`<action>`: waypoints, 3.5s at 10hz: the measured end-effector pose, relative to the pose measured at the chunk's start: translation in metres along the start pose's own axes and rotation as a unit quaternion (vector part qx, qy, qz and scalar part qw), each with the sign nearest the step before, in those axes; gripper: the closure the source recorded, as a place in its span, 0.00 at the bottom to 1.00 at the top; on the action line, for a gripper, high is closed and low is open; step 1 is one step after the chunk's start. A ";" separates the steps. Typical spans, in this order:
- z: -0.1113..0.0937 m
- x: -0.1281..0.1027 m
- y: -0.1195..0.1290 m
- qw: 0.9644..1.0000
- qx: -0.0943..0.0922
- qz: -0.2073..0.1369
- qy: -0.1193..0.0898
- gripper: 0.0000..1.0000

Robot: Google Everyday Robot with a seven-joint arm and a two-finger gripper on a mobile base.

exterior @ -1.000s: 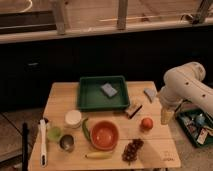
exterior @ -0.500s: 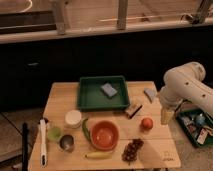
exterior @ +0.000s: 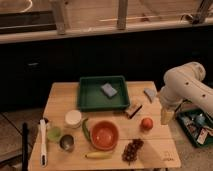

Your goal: Place apple in paper cup

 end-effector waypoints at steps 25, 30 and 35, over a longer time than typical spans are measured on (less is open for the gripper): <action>0.133 -0.020 0.016 0.978 -0.036 -0.204 -0.025 0.20; 0.147 -0.016 0.012 0.969 -0.043 -0.240 -0.033 0.20; 0.157 -0.011 0.010 0.960 -0.048 -0.271 -0.042 0.20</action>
